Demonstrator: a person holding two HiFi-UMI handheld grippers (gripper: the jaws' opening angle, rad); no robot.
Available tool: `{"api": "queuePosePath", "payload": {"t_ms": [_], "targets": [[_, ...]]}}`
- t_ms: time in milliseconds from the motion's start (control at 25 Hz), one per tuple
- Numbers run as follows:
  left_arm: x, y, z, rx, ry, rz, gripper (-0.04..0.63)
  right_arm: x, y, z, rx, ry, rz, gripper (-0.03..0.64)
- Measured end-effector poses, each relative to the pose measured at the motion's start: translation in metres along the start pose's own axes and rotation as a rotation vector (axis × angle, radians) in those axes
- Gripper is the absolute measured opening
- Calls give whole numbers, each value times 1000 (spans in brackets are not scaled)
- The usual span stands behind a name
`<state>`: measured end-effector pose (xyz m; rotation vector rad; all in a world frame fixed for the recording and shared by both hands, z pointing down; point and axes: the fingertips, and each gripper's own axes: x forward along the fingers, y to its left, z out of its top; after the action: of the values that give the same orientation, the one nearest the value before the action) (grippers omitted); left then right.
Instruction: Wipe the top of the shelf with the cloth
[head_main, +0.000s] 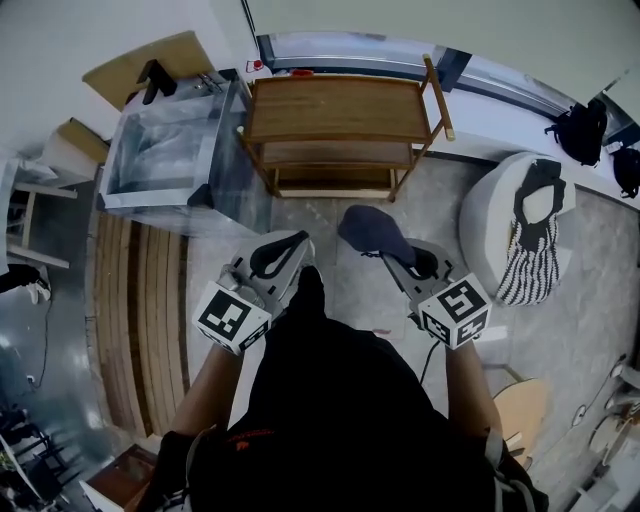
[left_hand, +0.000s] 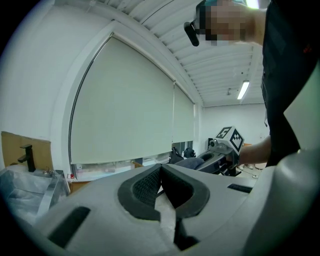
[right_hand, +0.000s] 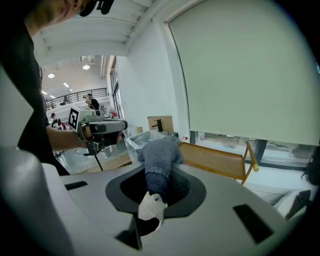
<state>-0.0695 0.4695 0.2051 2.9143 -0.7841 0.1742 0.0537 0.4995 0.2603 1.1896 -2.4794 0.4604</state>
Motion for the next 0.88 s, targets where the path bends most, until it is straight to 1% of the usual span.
{"api": "queuePosePath", "payload": {"t_ms": [120,320,480,600,760,880], "targets": [[17,49,1,9,-5,2,20,39,-21,16,12,22,-1,60],[39,131,8,-37,30,25,20,106,-52,46,25,61,15,60],[59,197,8,-24,54,30,20,159,-79,69,45,75,20,60],[71,237,9,-10,67,26,20,194,-97,84,59,82,15,60],[88,287,14,-20,75,14,20,237,-120,110,69,89,3,60],[97,318,14,-31,74,9,20,264,-135,119,66,123,-10,60]]}}
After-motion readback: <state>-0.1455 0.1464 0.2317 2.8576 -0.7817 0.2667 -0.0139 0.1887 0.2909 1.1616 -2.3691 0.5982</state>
